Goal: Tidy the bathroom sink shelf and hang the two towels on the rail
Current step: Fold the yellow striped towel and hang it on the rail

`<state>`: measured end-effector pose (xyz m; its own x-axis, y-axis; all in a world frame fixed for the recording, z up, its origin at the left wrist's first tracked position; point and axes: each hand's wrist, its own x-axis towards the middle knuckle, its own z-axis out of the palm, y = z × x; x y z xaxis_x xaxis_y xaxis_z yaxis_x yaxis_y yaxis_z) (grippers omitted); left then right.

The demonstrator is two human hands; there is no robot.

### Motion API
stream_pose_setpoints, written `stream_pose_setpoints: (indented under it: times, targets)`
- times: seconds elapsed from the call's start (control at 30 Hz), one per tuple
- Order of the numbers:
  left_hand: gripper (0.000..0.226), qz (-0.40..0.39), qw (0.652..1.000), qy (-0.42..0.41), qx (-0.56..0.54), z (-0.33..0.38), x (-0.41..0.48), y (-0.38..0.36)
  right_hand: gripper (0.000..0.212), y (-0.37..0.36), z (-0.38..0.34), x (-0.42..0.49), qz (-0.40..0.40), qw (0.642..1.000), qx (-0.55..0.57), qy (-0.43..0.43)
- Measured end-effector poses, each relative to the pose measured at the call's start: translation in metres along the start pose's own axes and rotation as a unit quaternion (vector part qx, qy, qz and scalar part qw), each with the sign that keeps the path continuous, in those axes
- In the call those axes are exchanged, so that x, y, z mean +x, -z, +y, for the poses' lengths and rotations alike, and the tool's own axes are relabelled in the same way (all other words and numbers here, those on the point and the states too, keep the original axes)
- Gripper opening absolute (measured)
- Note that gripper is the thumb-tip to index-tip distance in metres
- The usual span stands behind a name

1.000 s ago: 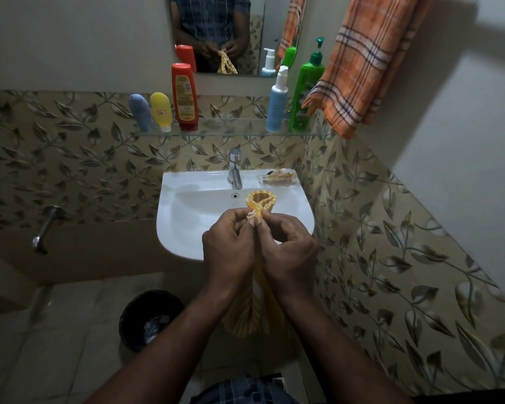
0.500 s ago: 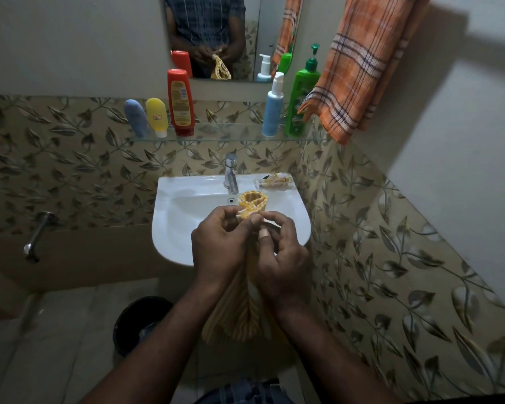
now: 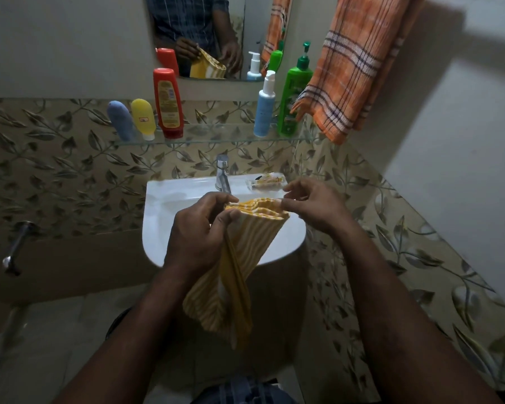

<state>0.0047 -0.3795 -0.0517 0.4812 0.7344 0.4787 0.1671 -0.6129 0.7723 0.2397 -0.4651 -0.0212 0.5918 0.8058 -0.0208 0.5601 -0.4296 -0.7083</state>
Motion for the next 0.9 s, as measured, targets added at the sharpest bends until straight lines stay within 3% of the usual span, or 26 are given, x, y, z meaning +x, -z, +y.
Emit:
stream_pose_setpoints:
  times: [0.13, 0.2, 0.27, 0.37, 0.43, 0.5, 0.63, 0.7, 0.8, 0.9]
  targets:
    - [0.027, -0.025, 0.999, -0.022, -0.008, -0.003, 0.008, 0.007, 0.029, -0.003, -0.023, 0.011, -0.136, 0.99, -0.034, -0.001]
    - [0.026, -0.033, 0.998, -0.049, 0.016, -0.007, 0.012, 0.012, 0.017, -0.012, -0.032, 0.011, -0.156, 0.98, -0.124, 0.01]
    - [0.026, -0.066, 0.988, -0.099, 0.098, -0.015, 0.017, 0.02, 0.012, -0.014, -0.038, 0.01, -0.131, 0.975, -0.178, 0.017]
    - [0.033, -0.09, 0.967, -0.144, 0.187, -0.028, 0.026, 0.042, 0.015, -0.006, -0.043, 0.002, -0.054, 0.983, -0.17, 0.038]
    - [0.037, -0.096, 0.966, -0.142, 0.196, -0.036, 0.029, 0.049, 0.014, -0.008, -0.042, -0.004, -0.007, 0.994, -0.105, 0.037]
    - [0.041, -0.128, 0.965, -0.102, 0.208, -0.047, 0.028, 0.045, 0.012, -0.022, -0.041, -0.014, -0.017, 0.996, -0.084, 0.018]
    - [0.032, -0.133, 0.981, 0.008, 0.142, -0.064, 0.017, 0.033, 0.012, -0.035, -0.039, -0.02, -0.005, 0.992, -0.125, 0.025]
    - [0.033, -0.115, 0.987, 0.01, 0.115, -0.071, 0.017, 0.033, 0.012, -0.03, -0.041, -0.022, 0.015, 0.996, -0.088, -0.001]
    - [0.026, -0.151, 0.981, -0.02, 0.122, -0.076, 0.018, 0.036, 0.01, -0.025, -0.046, -0.032, -0.004, 0.989, -0.149, 0.006]
    - [0.025, -0.121, 0.989, -0.024, 0.084, -0.075, 0.028, 0.044, 0.011, -0.019, -0.054, -0.03, 0.004, 0.994, -0.108, -0.001]
